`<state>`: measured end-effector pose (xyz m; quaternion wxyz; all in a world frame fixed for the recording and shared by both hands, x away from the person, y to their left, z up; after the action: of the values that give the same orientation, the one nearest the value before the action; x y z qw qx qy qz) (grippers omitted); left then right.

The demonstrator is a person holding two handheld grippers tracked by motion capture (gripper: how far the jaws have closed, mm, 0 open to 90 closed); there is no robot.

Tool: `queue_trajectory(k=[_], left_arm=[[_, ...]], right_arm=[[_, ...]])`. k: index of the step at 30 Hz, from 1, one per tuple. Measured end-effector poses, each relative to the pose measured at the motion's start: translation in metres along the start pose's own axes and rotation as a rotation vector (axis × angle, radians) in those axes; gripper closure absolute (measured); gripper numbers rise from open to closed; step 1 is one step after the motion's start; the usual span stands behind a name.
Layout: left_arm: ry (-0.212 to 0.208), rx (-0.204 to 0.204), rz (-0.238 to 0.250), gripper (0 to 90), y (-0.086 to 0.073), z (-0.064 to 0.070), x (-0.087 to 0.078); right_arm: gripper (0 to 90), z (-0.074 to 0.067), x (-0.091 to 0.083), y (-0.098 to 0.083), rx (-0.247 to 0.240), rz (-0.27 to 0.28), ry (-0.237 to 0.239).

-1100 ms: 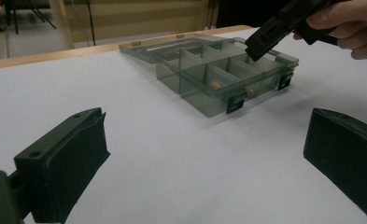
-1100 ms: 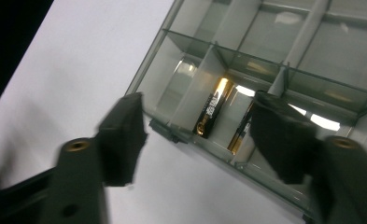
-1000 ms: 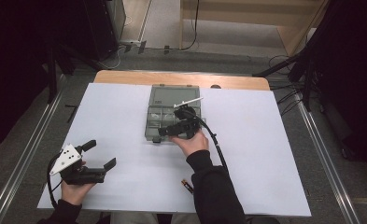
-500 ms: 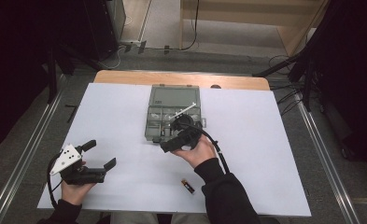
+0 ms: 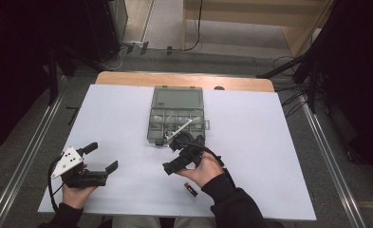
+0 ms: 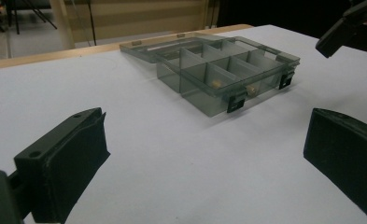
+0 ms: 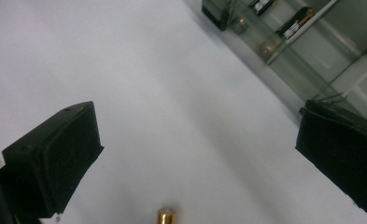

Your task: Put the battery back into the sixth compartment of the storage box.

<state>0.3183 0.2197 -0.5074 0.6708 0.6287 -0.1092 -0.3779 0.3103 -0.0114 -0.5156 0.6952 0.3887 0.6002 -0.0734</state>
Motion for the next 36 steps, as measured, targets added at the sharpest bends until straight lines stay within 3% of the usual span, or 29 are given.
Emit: queue_trajectory(k=[21,32,36], left_arm=[[0.003,0.001,-0.006,0.0,-0.001,0.000,0.001],[0.003,0.002,-0.009,0.0,-0.002,0.000,0.001],[0.002,0.001,-0.010,0.0,-0.002,0.000,0.001]], right_arm=[[0.5,-0.011,-0.003,-0.051,0.022,-0.089,-0.018],[1.9,-0.027,0.008,-0.072,-0.023,-0.194,-0.028],[2.6,-0.030,0.010,-0.075,-0.035,-0.209,-0.026]])
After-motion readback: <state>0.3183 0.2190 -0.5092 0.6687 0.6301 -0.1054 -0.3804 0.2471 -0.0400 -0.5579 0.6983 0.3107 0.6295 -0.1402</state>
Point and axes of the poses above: each handheld gripper's, and its own axes: x roughly forward along the jaws, y roughly out of its top, z roughly to its right, the point moved 10 cm from there along x, roughly forward along the jaws, and after that the axes turned 9 degrees about -x, right-handed, at the moved point
